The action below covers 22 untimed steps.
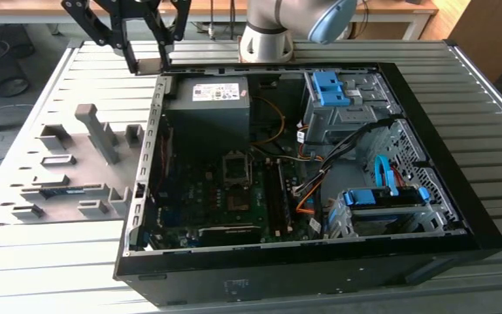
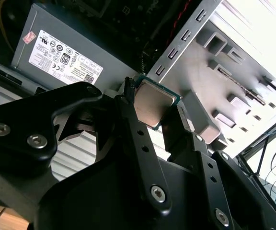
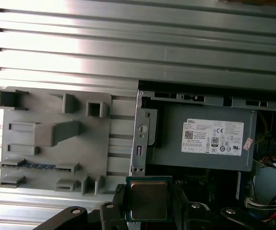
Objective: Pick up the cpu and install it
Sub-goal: 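Pick up the cpu and move it towards the insertion slot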
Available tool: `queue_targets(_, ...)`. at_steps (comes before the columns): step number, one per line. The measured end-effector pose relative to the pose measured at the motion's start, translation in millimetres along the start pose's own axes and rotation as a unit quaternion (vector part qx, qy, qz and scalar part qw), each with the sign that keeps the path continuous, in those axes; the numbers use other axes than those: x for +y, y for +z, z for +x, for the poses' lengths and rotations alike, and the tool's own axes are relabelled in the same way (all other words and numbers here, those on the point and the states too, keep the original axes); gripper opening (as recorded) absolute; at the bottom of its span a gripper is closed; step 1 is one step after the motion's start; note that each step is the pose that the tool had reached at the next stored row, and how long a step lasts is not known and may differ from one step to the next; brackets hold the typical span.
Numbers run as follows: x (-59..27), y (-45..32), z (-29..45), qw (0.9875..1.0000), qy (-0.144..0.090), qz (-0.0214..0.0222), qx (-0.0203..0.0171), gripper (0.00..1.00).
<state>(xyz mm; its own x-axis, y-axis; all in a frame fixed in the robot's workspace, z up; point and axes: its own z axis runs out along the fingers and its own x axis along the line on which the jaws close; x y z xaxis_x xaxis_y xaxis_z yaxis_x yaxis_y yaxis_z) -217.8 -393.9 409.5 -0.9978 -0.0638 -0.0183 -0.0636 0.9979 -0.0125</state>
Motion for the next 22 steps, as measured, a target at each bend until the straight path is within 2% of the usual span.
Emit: queue_targets(22, -3.1, 1.8, -49.2, 1.0, 0.0, 0.0, 0.0002, 0.47)
